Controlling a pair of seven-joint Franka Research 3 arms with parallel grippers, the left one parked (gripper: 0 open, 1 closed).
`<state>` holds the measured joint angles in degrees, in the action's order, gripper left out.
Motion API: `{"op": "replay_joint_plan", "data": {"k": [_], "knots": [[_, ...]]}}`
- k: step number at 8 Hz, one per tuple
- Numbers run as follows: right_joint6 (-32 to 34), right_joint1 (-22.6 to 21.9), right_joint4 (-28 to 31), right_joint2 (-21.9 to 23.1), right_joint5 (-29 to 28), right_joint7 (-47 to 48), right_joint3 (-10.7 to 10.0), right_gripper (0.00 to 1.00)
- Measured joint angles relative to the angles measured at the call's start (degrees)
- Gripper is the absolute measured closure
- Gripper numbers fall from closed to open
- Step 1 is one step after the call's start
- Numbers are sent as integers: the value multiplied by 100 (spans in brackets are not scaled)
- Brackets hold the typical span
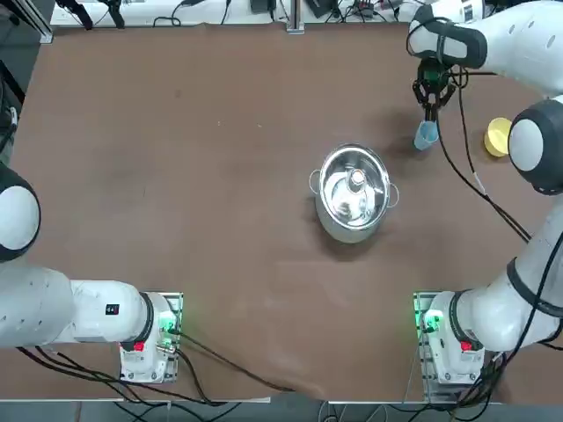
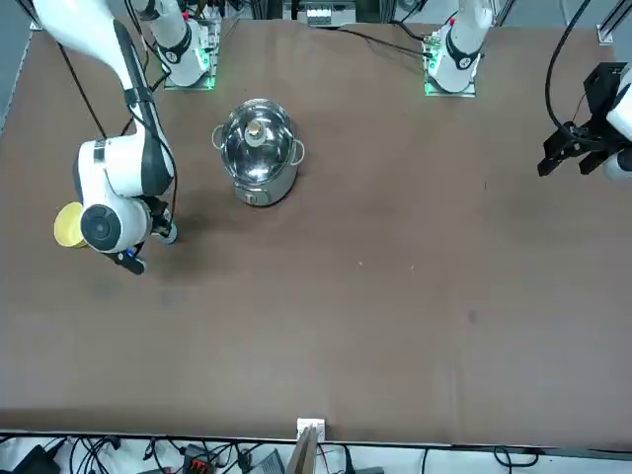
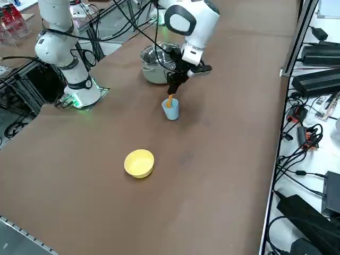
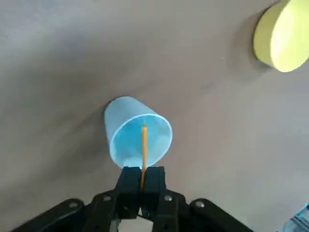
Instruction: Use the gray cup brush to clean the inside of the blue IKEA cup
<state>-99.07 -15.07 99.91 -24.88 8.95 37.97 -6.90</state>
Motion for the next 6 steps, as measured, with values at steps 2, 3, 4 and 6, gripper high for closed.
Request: {"op": "replay_joint_plan", "data": {"k": [2,3,4,6], "knots": [[22,0,-2,-5,261,0,0,95],[22,0,-19,-23,338,0,0,95],[19,1,-89,-59,356,1,0,95],[21,0,-337,-159,232,18,4,95]]}}
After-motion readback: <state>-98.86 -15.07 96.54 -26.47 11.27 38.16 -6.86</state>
